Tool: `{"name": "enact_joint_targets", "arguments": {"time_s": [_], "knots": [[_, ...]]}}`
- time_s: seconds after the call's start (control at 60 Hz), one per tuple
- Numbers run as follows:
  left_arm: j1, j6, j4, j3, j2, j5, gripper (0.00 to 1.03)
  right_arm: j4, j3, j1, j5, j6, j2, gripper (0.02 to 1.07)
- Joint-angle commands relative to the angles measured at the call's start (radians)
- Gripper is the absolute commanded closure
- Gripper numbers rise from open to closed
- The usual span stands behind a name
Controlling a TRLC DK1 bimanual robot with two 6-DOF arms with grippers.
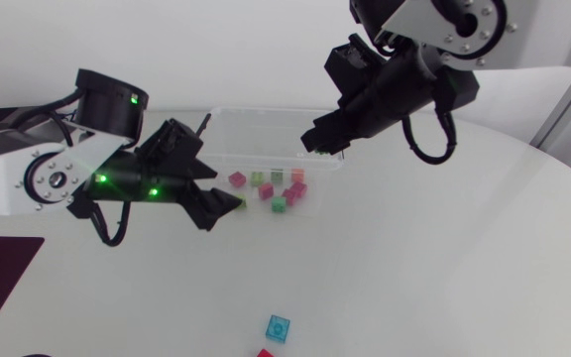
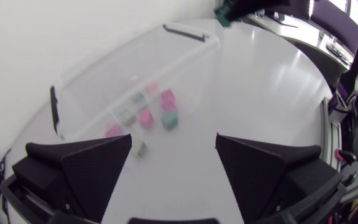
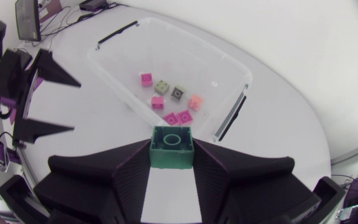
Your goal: Pick up the duplo bricks and place them in the container
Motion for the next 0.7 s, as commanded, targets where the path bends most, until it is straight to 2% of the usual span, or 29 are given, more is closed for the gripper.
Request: {"name": "enact_joint_targets", "arguments": {"time_s": [0.0,0.167,0.333,0.35,0.383,0.433,0.45,0.483,0.583,0.683], "knots": [[-0.018,0.038,-0.055,-0.051,-0.034,0.024,0.1,0.042,0.042,-0.016,-0.009,-0.022,0.069,0.75],[-0.091,0.015,-0.178,-0.085,-0.042,0.035,0.1,0.159,0.091,-0.045,-0.024,-0.034,0.16,0.75],[-0.208,-0.038,-0.214,-0.134,-0.054,0.032,0.1,0.23,0.168,-0.084,-0.035,-0.042,0.27,0.74],[-0.219,-0.042,-0.225,-0.134,-0.054,0.029,0.1,0.243,0.174,-0.088,-0.033,-0.04,0.281,0.71],[-0.231,-0.045,-0.241,-0.132,-0.054,0.026,0.1,0.259,0.188,-0.094,-0.033,-0.04,0.301,0.59],[-0.243,-0.062,-0.253,-0.131,-0.054,0.019,0.1,0.259,0.211,-0.102,-0.029,-0.04,0.329,0.37],[-0.249,-0.067,-0.262,-0.129,-0.054,0.018,0.1,0.257,0.22,-0.107,-0.027,-0.04,0.341,0.23],[-0.258,-0.073,-0.267,-0.129,-0.053,0.007,0.11,0.257,0.228,-0.11,-0.025,-0.04,0.352,0.07],[-0.292,-0.093,-0.282,-0.131,-0.042,-0.011,0.12,0.263,0.203,-0.111,-0.029,-0.042,0.324,0.06],[-0.32,-0.058,-0.28,-0.149,-0.054,-0.011,0.12,0.291,0.123,-0.103,-0.052,-0.045,0.246,0.06]]}}
